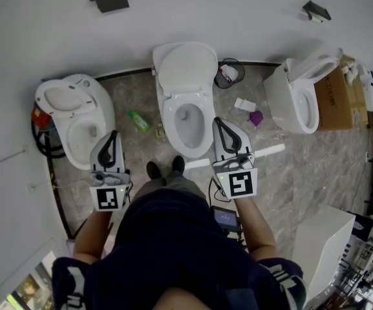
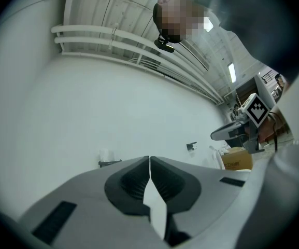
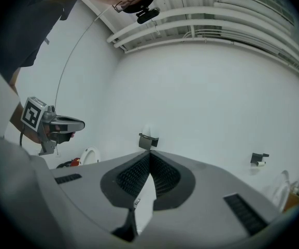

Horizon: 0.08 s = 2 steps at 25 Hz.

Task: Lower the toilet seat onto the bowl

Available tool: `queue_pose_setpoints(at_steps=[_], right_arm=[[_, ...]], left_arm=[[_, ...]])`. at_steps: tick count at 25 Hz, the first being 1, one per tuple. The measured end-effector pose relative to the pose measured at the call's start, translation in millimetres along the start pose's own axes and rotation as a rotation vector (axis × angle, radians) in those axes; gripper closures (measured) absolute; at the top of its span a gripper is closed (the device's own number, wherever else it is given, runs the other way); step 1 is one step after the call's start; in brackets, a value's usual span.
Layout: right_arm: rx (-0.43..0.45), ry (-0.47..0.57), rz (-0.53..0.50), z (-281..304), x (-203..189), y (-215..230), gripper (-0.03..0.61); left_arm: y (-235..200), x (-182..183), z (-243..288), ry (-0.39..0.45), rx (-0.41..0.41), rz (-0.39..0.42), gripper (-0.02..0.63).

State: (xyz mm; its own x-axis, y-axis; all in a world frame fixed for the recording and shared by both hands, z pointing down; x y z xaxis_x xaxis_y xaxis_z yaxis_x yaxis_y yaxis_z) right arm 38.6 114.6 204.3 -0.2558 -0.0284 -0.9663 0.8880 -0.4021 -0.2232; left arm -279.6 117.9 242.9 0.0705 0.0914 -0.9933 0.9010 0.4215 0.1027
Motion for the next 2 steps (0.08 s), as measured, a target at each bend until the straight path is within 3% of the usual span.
queue_pose_setpoints(at_steps=[2], right_arm=[[-0.001,0.001,-0.002,2.0,1.1,-0.7,0.558]], left_arm=[[-1.4,0.4,1.3,0.005,0.000,0.003,0.587]])
Point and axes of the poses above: the fingertips, and each gripper's own axes: z forward along the fingers, y to its right, x out of its top, the point moved 9 cm from there along -z, backward along the fingers, and after that the axes turned 3 degrees about -y, right-handed, at the moved point
